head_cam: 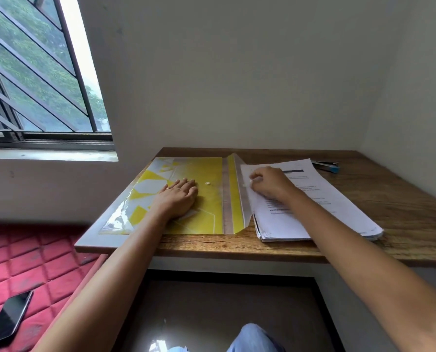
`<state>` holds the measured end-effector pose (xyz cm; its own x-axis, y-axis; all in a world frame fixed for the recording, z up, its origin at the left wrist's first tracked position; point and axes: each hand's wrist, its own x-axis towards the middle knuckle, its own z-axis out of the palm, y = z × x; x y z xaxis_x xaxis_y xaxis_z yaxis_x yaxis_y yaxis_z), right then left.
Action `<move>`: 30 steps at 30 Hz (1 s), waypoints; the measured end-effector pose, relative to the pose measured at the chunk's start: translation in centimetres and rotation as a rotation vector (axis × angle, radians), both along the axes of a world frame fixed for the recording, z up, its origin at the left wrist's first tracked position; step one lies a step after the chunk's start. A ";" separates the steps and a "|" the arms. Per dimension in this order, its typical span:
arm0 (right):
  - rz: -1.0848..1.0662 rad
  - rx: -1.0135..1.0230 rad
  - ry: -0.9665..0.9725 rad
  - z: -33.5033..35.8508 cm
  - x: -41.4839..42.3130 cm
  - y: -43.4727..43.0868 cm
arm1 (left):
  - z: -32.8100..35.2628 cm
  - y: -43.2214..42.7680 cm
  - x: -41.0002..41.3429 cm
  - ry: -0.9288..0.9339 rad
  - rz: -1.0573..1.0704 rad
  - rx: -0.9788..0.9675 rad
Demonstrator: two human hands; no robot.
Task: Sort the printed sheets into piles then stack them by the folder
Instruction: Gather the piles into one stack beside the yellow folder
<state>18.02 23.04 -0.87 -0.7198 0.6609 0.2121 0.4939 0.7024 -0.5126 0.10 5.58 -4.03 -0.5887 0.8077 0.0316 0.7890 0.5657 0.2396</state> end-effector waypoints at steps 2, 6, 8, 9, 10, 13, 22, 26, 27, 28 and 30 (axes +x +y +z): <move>0.035 0.011 -0.012 -0.6 0.6 -0.1 | 0.1 0.0 0.0 -0.004 -0.001 -0.003; 0.045 0.099 -0.033 -1.7 0.7 -0.4 | 0.7 0.7 0.9 0.081 0.022 -0.015; 0.043 0.138 -0.041 -2.1 0.5 -0.5 | 1.5 1.5 2.6 0.113 0.008 0.079; 0.044 0.146 -0.039 -2.2 0.5 -0.5 | 2.0 2.0 3.8 0.093 -0.026 0.134; 0.044 0.148 -0.033 -2.2 0.6 -0.5 | 2.4 2.6 5.1 0.026 -0.061 0.182; 0.038 0.127 0.004 -2.3 0.8 -0.6 | 2.3 4.3 8.3 -0.163 -0.145 0.164; -0.025 -0.063 0.306 -0.7 2.0 0.1 | 0.0 5.6 8.4 0.050 -0.188 -0.040; -0.333 0.027 0.199 0.8 5.3 3.6 | -0.2 5.7 8.2 0.053 -0.186 -0.030; -0.405 0.005 0.096 1.2 6.4 4.4 | -0.2 5.7 8.2 0.054 -0.188 -0.029; -0.455 -0.048 -0.012 1.6 7.6 5.0 | -0.2 5.8 8.1 0.056 -0.187 -0.029; -0.508 -0.143 -0.196 2.4 9.3 5.5 | -0.2 5.8 8.0 0.055 -0.189 -0.026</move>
<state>27.31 28.56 1.57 -0.3205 0.9472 -0.0108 0.8477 0.2817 -0.4495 8.14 11.38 -4.25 -0.4247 0.9046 0.0376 0.8932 0.4118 0.1805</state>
